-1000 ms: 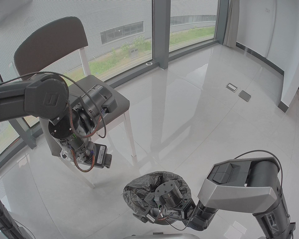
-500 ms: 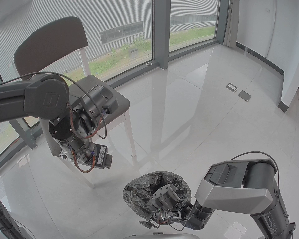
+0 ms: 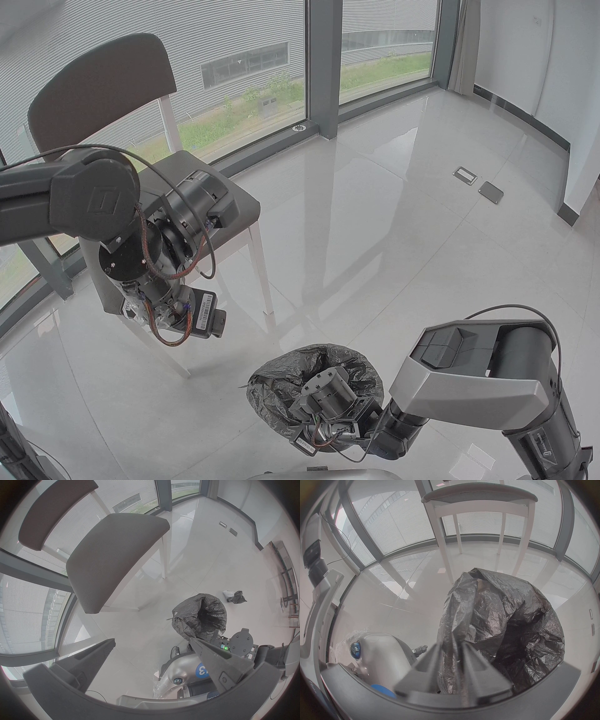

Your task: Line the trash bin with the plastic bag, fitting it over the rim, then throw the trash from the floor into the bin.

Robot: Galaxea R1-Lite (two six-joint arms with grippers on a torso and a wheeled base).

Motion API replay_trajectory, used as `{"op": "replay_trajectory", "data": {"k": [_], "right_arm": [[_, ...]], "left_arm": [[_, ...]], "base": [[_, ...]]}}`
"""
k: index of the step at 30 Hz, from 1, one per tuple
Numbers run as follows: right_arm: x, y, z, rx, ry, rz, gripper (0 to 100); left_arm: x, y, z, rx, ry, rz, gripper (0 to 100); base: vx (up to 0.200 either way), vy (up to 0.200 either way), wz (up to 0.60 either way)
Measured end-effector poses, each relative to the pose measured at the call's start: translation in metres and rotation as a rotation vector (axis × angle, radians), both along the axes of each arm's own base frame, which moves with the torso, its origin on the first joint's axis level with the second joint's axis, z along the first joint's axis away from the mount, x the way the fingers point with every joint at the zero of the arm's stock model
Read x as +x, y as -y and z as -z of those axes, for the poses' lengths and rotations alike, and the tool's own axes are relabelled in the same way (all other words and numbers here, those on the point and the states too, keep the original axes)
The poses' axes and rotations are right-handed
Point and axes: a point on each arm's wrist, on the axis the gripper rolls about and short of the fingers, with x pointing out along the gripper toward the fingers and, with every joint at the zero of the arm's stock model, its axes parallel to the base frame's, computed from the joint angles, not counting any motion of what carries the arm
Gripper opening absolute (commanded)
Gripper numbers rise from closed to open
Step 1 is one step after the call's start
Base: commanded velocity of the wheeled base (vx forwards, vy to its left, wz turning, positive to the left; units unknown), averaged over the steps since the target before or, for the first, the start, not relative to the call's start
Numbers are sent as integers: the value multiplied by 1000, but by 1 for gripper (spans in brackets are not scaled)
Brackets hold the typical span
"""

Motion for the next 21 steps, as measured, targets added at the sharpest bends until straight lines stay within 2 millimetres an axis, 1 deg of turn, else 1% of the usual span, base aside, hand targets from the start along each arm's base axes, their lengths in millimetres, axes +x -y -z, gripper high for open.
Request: {"op": "replay_trajectory", "data": {"k": [7, 12, 16, 21], "right_arm": [[0, 0, 0, 0, 15, -12, 0], [-7, -9, -3, 30, 47, -47, 0], [-17, -18, -5, 45, 60, -81, 0], [-29, -20, -2, 31, 54, -116, 0]], "left_arm": [[1, 1, 1, 1, -1, -1, 100], [1, 1, 1, 3, -3, 0, 100], [0, 1, 1, 6, -6, 1, 100], [-1, 1, 1, 5, -6, 1, 100]], "base": [[0, 0, 0], [0, 0, 0], [0, 0, 0], [0, 0, 0]]}}
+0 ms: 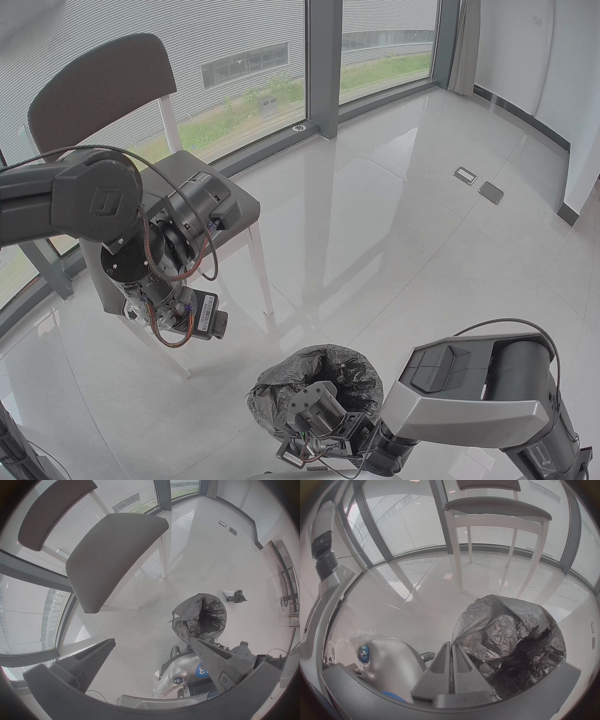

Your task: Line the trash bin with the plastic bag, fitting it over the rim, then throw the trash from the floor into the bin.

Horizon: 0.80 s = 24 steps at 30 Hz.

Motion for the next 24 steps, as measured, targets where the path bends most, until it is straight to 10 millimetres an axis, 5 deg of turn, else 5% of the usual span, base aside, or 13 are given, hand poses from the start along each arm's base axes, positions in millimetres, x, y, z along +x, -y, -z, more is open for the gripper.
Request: {"op": "replay_trajectory", "data": {"k": [6, 7, 18, 24], "right_arm": [[-12, -5, 1, -3, -1, -34, 0], [-14, -6, 1, -3, 0, -39, 100], [-13, -8, -5, 46, 0, -4, 100], [-3, -3, -29, 103, 14, 91, 100]], "left_arm": [[-1, 1, 0, -1, 0, 4, 100], [-1, 1, 0, -1, 1, 5, 100], [-2, 2, -1, 0, 4, 7, 100], [-2, 2, -1, -1, 5, 7, 100]], "base": [[0, 0, 0], [0, 0, 0], [0, 0, 0], [0, 0, 0]]}}
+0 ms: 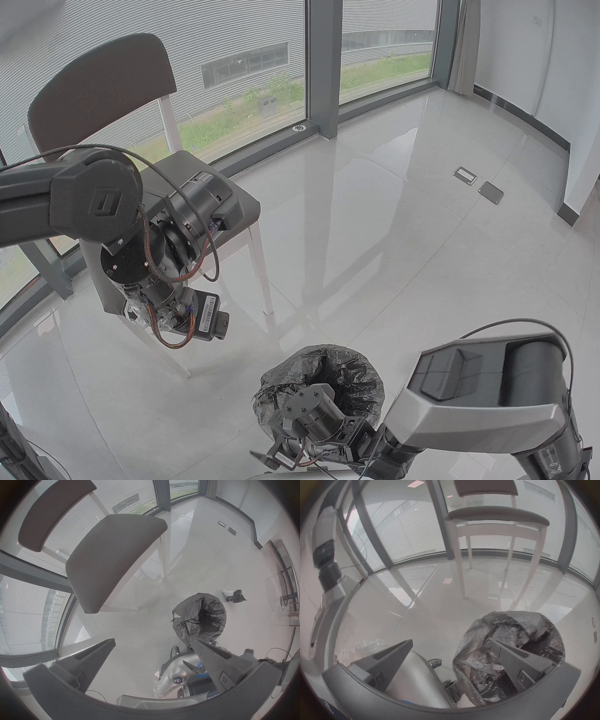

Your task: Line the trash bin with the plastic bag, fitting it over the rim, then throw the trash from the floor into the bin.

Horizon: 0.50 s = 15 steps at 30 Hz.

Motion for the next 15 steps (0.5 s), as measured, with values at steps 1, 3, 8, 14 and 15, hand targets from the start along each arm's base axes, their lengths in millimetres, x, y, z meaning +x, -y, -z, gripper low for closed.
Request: {"op": "replay_trajectory", "data": {"k": [1, 3, 8, 14, 15], "right_arm": [[4, 3, -7, 14, 7, 24, 100], [12, 10, -21, 39, 21, 70, 100], [45, 58, -54, 71, 51, 231, 100], [78, 133, -72, 47, 73, 434, 100], [84, 150, -73, 34, 81, 475, 100]], "left_arm": [[0, 0, 0, -1, 1, 0, 100], [0, 0, -1, -3, 4, 0, 100], [-1, 0, -2, -9, 11, 0, 100], [-1, -1, -4, -14, 19, 0, 100], [-2, -1, -5, -16, 21, 0, 100]], "base": [[0, 0, 0], [0, 0, 0], [0, 0, 0], [0, 0, 0], [0, 0, 0]]}}
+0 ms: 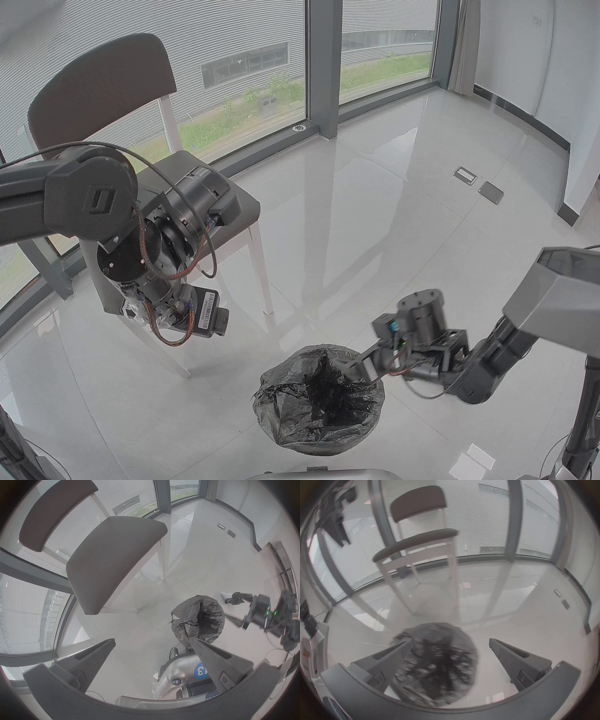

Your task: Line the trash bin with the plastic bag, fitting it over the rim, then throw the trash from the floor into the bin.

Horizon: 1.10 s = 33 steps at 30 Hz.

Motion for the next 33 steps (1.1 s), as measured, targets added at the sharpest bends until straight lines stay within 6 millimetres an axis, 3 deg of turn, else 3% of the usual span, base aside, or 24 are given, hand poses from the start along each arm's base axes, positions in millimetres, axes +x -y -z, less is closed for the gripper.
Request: {"op": "replay_trajectory", "data": {"k": [6, 11, 24, 33], "right_arm": [[23, 80, 5, -66, -5, 193, 100], [37, 122, 29, -99, -45, 302, 100], [79, 182, 84, -144, -100, 497, 100], [98, 204, 95, -163, -204, 558, 100]], "left_arm": [[-1, 0, -1, -5, 7, 3, 100], [0, 1, -2, -20, 22, 7, 100], [0, 3, 5, -47, 43, 7, 100], [-3, 1, 9, -49, 30, -2, 100]], "base": [[0, 0, 0], [0, 0, 0], [0, 0, 0], [0, 0, 0]]}}
